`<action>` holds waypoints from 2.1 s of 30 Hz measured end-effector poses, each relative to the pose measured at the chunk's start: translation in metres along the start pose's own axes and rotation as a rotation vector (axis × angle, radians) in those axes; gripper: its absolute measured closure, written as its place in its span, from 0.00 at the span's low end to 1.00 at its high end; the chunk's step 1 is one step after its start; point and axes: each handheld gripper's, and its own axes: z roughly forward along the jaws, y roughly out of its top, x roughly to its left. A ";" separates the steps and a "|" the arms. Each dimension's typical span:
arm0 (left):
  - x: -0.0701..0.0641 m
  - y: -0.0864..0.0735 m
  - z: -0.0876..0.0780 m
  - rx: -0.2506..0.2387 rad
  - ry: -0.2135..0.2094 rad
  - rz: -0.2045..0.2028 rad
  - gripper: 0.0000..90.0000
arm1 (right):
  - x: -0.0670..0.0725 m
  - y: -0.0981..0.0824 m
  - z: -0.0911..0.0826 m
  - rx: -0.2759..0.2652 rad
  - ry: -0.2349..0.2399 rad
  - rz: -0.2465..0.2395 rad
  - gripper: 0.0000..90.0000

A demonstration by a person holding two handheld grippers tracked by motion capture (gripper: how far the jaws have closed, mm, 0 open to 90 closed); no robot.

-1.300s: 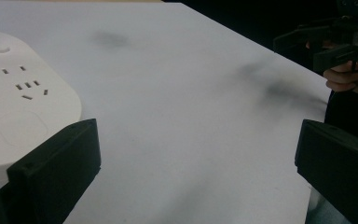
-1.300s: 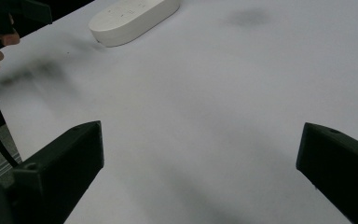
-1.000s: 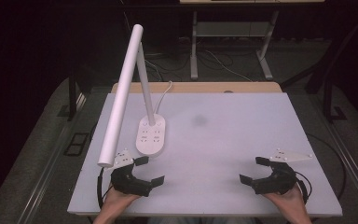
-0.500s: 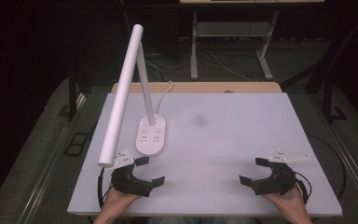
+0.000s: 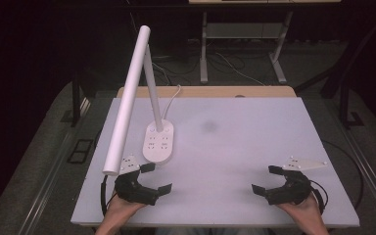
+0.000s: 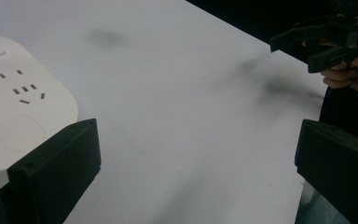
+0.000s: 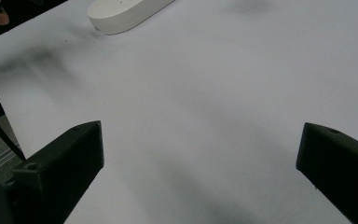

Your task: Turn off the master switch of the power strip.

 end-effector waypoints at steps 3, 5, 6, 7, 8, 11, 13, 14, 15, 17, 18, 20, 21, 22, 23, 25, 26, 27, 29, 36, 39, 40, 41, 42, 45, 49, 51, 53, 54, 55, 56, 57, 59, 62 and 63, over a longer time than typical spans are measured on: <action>0.001 0.002 -0.002 0.002 0.004 0.001 0.00 | -0.001 0.000 0.000 -0.005 -0.003 0.000 0.00; 0.002 0.004 -0.004 0.003 0.007 0.000 0.00 | -0.001 0.000 -0.001 -0.005 -0.003 0.000 0.00; 0.002 0.004 -0.004 0.003 0.007 0.000 0.00 | -0.001 0.000 -0.001 -0.004 -0.003 0.002 0.00; 0.003 0.005 -0.005 0.004 0.008 0.003 0.00 | -0.001 0.000 -0.001 -0.002 -0.004 0.004 0.00; 0.003 0.006 -0.006 0.002 0.011 -0.002 0.00 | -0.001 -0.001 -0.001 -0.003 -0.005 0.004 0.00; 0.006 0.008 -0.009 0.007 0.014 -0.001 0.00 | -0.002 0.000 -0.001 -0.003 -0.007 0.006 0.00; 0.007 0.010 -0.011 0.012 0.019 0.002 0.00 | -0.002 -0.001 -0.001 -0.002 -0.007 0.008 0.00; 0.007 0.010 -0.011 0.012 0.019 0.002 0.00 | -0.002 -0.001 -0.001 -0.001 -0.007 0.009 0.00; 0.008 0.011 -0.012 0.015 0.027 0.003 0.00 | -0.002 -0.001 -0.001 0.000 -0.008 0.008 0.00; 0.009 0.011 -0.013 0.018 0.028 0.001 0.00 | -0.002 -0.001 -0.001 0.000 -0.008 0.009 0.00; 0.010 0.012 -0.013 0.017 0.030 -0.004 0.00 | -0.002 -0.001 -0.001 0.000 -0.007 0.008 0.00; 0.012 0.014 -0.014 0.023 0.035 -0.001 0.00 | -0.002 -0.001 -0.001 0.001 -0.007 0.009 0.00; 0.013 0.015 -0.014 0.025 0.036 -0.001 0.00 | -0.002 -0.001 -0.001 0.001 -0.007 0.008 0.00; 0.015 0.018 -0.015 0.026 0.039 0.000 0.00 | -0.002 -0.001 -0.001 0.000 -0.007 0.005 0.00; 0.015 0.018 -0.015 0.026 0.039 0.000 0.00 | -0.002 -0.001 -0.001 0.001 -0.009 0.006 0.00; 0.017 0.020 -0.016 0.025 0.038 -0.004 0.00 | -0.002 -0.001 -0.002 -0.001 -0.009 0.008 0.00; 0.018 0.021 -0.016 0.030 0.038 0.001 0.00 | -0.002 -0.001 -0.002 -0.001 -0.009 0.008 0.00; 0.019 0.022 -0.016 0.028 0.039 -0.003 0.00 | -0.003 -0.001 -0.002 0.001 -0.010 0.009 0.00; 0.022 0.024 -0.016 0.033 0.039 -0.007 0.00 | -0.003 -0.001 -0.001 0.003 -0.012 0.006 0.00; 0.030 0.030 -0.017 0.037 0.053 -0.012 0.00 | -0.003 -0.002 -0.001 0.005 -0.014 0.003 0.00; 0.032 0.033 -0.019 0.041 0.056 -0.009 0.00 | -0.003 -0.002 -0.001 0.009 -0.015 0.004 0.00; 0.033 0.034 -0.019 0.040 0.058 -0.010 0.00 | -0.003 -0.002 -0.001 0.010 -0.017 0.004 0.00; 0.034 0.036 -0.019 0.040 0.062 -0.012 0.00 | -0.004 -0.002 -0.001 0.010 -0.018 0.002 0.00; 0.035 0.037 -0.019 0.044 0.064 -0.013 0.00 | -0.004 -0.002 -0.001 0.011 -0.018 0.003 0.00; 0.040 0.041 -0.018 0.044 0.072 -0.012 0.00 | -0.003 -0.002 0.000 0.011 -0.015 0.004 0.00; 0.046 0.045 -0.019 0.052 0.081 -0.018 0.00 | -0.003 -0.002 -0.001 0.012 -0.017 0.003 0.00; 0.049 0.048 -0.019 0.056 0.089 -0.017 0.00 | -0.004 -0.002 -0.001 0.012 -0.019 0.004 0.00; 0.051 0.049 -0.020 0.059 0.092 -0.012 0.00 | -0.004 -0.002 -0.001 0.010 -0.019 0.005 0.00; 0.052 0.050 -0.020 0.060 0.092 -0.016 0.00 | -0.004 -0.002 -0.001 0.011 -0.019 0.004 0.00; 0.054 0.052 -0.020 0.060 0.097 -0.017 0.00 | -0.004 -0.002 -0.001 0.010 -0.018 0.002 0.00; 0.054 0.052 -0.020 0.060 0.097 -0.017 0.00 | -0.004 -0.002 -0.001 0.010 -0.018 0.001 0.00; 0.056 0.053 -0.019 0.063 0.099 -0.019 0.00 | -0.004 -0.002 -0.001 0.011 -0.019 0.001 0.00; 0.057 0.054 -0.019 0.066 0.101 -0.017 0.00 | -0.004 -0.002 -0.001 0.013 -0.020 0.003 0.00; 0.060 0.057 -0.019 0.071 0.105 -0.017 0.00 | -0.004 -0.002 -0.001 0.012 -0.020 0.003 0.00; 0.062 0.058 -0.018 0.075 0.108 -0.020 0.00 | -0.004 -0.002 -0.001 0.012 -0.019 0.005 0.00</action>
